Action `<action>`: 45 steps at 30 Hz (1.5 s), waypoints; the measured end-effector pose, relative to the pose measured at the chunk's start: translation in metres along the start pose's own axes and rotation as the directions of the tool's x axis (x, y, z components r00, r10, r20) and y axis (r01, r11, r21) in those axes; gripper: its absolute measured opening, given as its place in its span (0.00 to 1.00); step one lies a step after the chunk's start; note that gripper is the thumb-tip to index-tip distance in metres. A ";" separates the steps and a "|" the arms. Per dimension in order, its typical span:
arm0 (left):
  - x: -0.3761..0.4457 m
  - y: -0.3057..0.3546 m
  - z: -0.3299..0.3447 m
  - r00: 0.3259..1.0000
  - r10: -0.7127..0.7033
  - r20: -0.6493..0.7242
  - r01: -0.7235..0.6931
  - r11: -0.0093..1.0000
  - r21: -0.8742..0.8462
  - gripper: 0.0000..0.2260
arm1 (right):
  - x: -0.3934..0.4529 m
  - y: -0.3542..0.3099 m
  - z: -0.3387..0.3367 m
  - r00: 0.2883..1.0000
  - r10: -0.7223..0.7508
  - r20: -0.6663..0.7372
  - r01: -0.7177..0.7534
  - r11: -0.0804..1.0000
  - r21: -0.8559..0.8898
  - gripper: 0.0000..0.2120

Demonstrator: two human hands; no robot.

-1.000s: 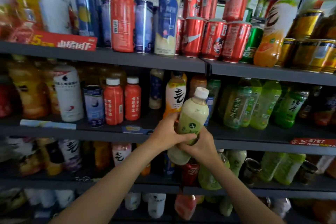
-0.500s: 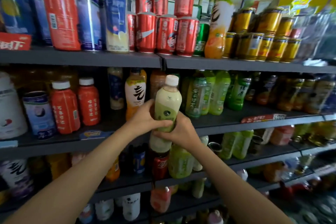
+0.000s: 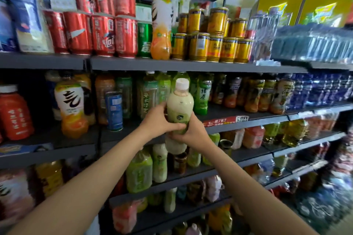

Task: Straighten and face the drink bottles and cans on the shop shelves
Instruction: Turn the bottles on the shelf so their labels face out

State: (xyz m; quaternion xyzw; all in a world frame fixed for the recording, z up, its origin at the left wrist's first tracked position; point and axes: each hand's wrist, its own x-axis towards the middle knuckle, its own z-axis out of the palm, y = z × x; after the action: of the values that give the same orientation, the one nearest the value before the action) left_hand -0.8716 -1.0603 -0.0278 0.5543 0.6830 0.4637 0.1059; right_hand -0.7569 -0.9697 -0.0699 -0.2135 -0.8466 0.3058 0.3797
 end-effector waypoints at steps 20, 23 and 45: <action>0.003 0.090 0.133 0.936 -0.326 0.134 0.297 0.935 0.195 0.19 | -0.049 0.076 -0.146 0.907 0.035 0.420 -0.028 0.999 -0.023 0.28; -0.004 0.093 0.135 0.922 -0.359 0.143 0.335 0.927 0.169 0.10 | -0.053 0.075 -0.145 0.897 0.025 0.442 -0.011 0.999 -0.034 0.28; 0.049 0.089 0.125 0.879 -0.440 -0.183 0.405 0.892 -0.200 0.14 | 0.041 0.129 -0.167 0.985 0.069 0.155 -0.095 0.981 0.168 0.22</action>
State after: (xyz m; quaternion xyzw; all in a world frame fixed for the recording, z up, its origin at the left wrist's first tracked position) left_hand -0.7483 -0.9582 -0.0108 0.3261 0.7567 0.5404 0.1701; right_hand -0.6369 -0.7925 -0.0489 -0.1909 -0.8328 0.4094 0.3199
